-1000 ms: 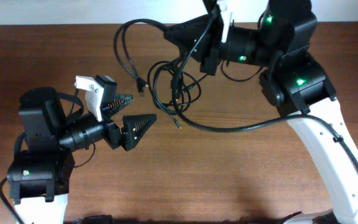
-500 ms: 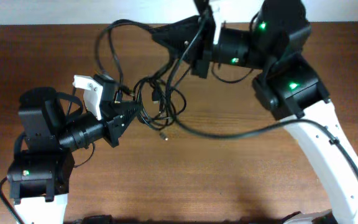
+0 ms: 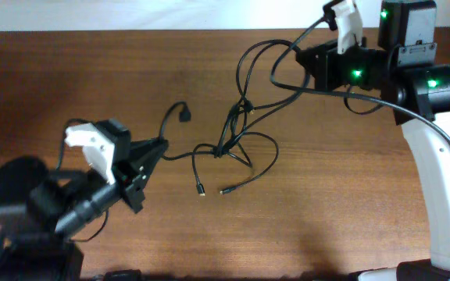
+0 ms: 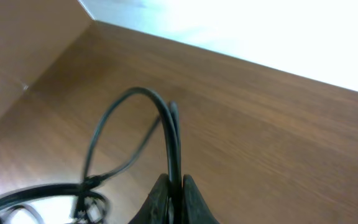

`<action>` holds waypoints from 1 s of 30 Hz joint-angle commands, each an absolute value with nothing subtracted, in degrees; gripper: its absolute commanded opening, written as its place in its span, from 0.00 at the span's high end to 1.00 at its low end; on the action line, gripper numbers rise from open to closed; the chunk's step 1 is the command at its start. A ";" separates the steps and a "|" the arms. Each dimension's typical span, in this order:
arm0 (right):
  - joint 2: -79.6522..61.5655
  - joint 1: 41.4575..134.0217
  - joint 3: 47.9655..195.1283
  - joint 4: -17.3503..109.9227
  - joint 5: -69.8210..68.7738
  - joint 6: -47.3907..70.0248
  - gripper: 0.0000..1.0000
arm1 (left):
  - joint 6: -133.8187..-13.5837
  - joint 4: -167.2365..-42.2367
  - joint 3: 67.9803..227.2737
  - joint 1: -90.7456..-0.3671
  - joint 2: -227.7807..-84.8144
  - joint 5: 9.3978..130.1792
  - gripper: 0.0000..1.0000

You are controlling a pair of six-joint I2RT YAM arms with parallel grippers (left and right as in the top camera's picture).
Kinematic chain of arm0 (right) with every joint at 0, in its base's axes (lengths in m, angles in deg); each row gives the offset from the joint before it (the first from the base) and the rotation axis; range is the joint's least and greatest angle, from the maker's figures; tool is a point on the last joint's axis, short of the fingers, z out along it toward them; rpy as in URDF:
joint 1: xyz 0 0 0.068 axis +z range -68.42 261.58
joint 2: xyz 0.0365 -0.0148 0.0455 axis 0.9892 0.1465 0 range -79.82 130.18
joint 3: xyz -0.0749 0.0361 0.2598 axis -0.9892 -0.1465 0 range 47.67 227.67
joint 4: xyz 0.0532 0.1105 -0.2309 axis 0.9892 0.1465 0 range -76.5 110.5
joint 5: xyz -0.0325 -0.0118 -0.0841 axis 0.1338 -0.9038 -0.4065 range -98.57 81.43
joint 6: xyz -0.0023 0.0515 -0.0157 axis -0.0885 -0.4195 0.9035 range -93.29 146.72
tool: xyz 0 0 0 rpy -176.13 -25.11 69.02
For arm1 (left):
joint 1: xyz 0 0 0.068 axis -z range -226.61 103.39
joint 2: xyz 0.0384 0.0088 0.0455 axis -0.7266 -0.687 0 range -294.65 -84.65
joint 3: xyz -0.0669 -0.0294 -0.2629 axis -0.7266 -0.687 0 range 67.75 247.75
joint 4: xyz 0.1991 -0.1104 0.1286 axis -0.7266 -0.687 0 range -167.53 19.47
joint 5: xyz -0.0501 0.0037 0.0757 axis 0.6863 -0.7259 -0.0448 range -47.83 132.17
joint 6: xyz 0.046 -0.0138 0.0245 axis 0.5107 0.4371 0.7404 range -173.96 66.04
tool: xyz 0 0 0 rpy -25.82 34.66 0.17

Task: Untangle cables
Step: 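Lift the cable coil with the right gripper, letting loops hang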

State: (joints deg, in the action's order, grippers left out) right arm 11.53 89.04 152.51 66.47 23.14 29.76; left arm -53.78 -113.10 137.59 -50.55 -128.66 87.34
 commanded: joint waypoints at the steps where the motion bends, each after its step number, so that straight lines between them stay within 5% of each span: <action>1: 12.32 87.86 153.01 70.41 13.10 32.80 0.69 | -53.54 -112.68 142.05 -50.79 -125.01 77.92 1.00; 2: 12.67 87.88 152.99 71.74 13.15 35.01 0.50 | -53.54 -112.70 142.67 -50.79 -124.33 74.92 1.00; 4: 14.20 87.88 152.99 74.47 13.24 36.52 0.41 | -53.52 -112.79 143.96 -50.79 -123.44 67.30 1.00; 6: 15.47 87.93 152.99 76.53 15.55 39.45 0.01 | -53.52 -112.77 144.74 -50.79 -123.46 65.15 1.00; 13: 16.37 90.48 152.99 82.36 37.93 49.74 0.01 | -55.81 -110.17 144.74 -50.79 -125.18 53.44 1.00; 17: 16.37 98.79 152.99 87.30 39.27 63.86 0.04 | -80.18 -101.77 144.74 -50.79 -130.19 42.29 1.00; 22: 16.37 108.41 152.99 89.20 37.47 84.56 0.07 | -99.68 -97.88 144.85 -50.79 -141.84 73.66 1.00; 24: 16.45 109.94 152.99 86.54 35.99 85.17 0.22 | -103.33 -96.16 145.20 -50.79 -145.01 83.76 1.00; 30: 16.67 110.24 152.99 81.60 39.44 84.89 0.19 | -111.13 -81.73 147.26 -50.79 -148.92 100.65 1.00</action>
